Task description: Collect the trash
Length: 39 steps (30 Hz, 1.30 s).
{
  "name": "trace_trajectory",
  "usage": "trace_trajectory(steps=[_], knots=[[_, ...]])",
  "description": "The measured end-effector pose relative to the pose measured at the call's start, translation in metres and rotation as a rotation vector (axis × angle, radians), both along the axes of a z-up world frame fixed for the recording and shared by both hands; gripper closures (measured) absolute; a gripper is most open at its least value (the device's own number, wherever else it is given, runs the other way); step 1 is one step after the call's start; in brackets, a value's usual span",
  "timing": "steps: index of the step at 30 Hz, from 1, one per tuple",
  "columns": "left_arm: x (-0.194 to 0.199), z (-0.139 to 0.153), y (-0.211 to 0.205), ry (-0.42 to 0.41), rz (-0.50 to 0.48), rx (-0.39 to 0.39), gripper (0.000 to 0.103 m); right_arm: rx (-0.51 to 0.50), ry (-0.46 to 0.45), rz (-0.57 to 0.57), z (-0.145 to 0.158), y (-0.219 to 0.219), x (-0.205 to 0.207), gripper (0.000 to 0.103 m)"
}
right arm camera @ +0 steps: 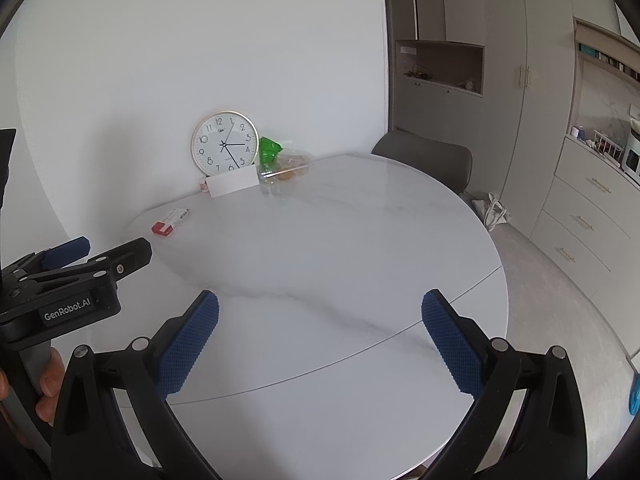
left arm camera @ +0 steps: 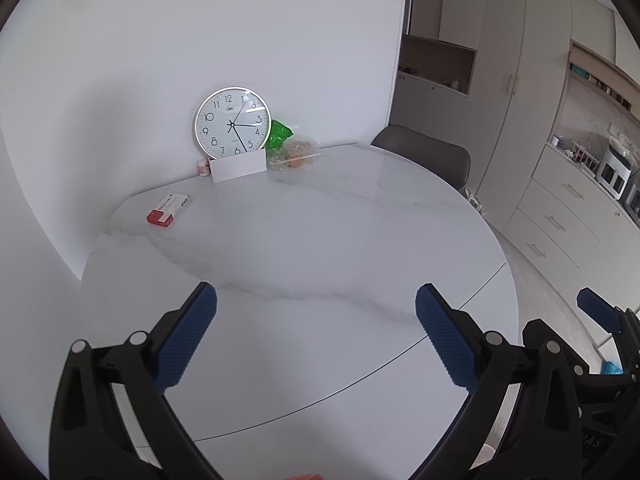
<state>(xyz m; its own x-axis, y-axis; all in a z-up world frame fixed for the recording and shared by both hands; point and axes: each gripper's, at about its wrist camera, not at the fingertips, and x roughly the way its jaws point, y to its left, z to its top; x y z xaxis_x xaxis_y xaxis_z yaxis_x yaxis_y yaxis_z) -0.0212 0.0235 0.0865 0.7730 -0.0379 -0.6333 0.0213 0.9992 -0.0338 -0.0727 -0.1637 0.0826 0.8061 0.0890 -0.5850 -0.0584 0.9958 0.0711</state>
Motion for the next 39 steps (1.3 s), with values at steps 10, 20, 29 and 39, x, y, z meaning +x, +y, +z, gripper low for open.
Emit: trace_trajectory(steps=[10, 20, 29, 39], knots=[[-0.0024, 0.0007, -0.0029, -0.006, -0.01, 0.006, 0.008, -0.001, 0.001, -0.005, -0.0007, -0.0015, -0.0023, 0.002], [-0.003, 0.0008, -0.0062, -0.003, -0.023, 0.009, 0.008, 0.0, 0.005, -0.015, -0.0022, -0.0051, -0.0038, 0.002], [-0.0037, 0.001, -0.007, -0.005, -0.024, 0.011, 0.008, 0.0, 0.007, -0.015, -0.0028, -0.007, -0.004, 0.002], [-0.0033, 0.0005, -0.007, -0.004, -0.026, 0.011, 0.008, 0.0, 0.014, -0.018, -0.0047, -0.0074, -0.0021, 0.002]])
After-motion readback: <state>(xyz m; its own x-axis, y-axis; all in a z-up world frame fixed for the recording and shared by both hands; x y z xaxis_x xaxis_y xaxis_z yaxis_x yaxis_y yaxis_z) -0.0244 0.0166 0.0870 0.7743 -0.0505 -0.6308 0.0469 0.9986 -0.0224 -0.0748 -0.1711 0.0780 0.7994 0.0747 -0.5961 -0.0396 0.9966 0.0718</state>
